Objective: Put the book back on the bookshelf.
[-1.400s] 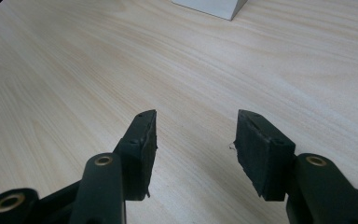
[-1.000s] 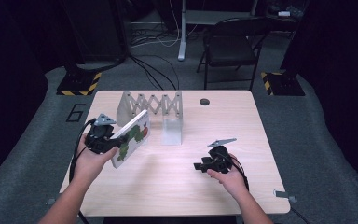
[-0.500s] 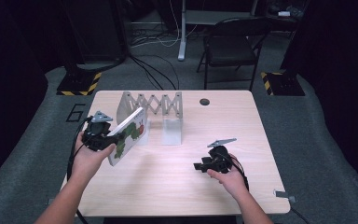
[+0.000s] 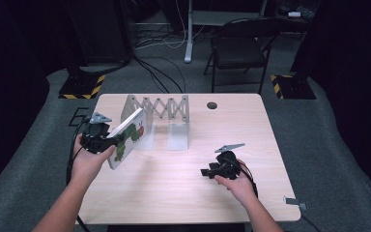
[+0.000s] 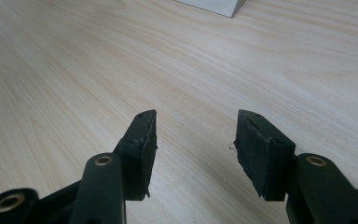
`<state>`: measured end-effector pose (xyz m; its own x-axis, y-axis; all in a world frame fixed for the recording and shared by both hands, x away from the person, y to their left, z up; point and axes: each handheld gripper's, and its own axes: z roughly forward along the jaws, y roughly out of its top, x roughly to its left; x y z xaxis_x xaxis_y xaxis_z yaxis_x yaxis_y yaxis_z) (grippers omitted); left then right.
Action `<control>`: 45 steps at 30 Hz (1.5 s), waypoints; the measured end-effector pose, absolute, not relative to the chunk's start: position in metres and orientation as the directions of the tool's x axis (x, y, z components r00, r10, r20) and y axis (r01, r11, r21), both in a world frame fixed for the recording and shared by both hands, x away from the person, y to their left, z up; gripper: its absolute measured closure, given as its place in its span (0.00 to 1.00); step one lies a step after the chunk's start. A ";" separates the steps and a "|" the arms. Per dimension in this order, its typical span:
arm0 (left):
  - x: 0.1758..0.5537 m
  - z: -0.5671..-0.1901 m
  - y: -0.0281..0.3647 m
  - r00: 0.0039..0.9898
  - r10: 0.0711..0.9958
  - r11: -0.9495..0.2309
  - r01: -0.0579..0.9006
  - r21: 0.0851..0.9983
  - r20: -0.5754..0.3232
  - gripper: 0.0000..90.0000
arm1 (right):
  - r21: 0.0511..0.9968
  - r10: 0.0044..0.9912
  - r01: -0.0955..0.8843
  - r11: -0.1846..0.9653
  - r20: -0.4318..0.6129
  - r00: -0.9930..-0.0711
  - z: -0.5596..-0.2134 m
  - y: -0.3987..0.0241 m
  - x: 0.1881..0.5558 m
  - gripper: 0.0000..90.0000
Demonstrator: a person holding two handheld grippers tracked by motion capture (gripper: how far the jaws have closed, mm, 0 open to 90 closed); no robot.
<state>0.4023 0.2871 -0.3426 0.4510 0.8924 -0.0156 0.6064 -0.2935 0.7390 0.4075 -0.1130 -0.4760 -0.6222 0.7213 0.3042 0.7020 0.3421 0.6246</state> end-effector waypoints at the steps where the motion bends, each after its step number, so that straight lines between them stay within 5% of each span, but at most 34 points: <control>1: 0.403 -0.343 0.287 0.446 0.895 -0.292 0.608 0.738 -0.013 0.84 | 0.625 0.721 0.700 0.344 0.302 -0.624 -0.476 -0.113 0.408 0.54; 45: 0.448 -0.360 0.270 0.277 0.961 -0.173 0.618 0.767 -0.007 0.84 | 0.624 0.721 0.699 0.348 0.298 -0.625 -0.477 -0.114 0.408 0.54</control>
<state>0.4479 0.2703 -0.3598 0.2768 0.9609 -0.0066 0.6184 -0.1729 0.7666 0.4082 -0.1138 -0.4772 -0.6253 0.7212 0.2981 0.6994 0.3485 0.6240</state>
